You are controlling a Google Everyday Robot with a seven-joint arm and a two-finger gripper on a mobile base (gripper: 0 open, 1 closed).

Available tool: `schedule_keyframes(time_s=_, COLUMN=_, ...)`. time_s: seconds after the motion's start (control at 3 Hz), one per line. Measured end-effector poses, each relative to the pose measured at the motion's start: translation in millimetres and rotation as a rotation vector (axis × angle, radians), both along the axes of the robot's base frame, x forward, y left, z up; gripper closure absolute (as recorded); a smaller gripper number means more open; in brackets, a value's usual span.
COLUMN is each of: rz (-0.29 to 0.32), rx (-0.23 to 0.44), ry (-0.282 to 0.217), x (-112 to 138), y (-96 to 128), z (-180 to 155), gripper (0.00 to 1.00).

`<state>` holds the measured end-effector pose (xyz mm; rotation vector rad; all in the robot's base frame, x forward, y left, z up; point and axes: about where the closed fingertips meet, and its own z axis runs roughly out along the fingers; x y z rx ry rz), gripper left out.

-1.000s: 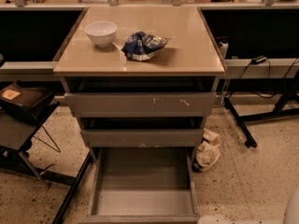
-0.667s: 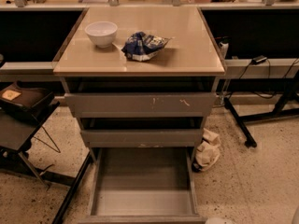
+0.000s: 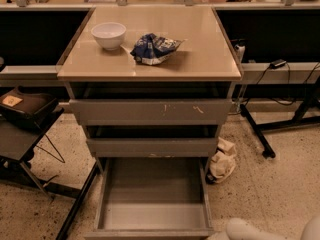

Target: Close bottom drawer

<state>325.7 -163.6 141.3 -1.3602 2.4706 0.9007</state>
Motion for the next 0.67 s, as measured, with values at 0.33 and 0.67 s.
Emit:
schedule_keyframes(time_s=0.33, rz=-0.010, rx=-0.008, ry=-0.013, x=17.1, y=-2.5, z=0.6, gripper=0.00)
schedule_keyframes(time_s=0.67, rz=0.005, rx=-0.018, ry=-0.036, x=73.6, y=13.0, z=6.1, gripper=0.00)
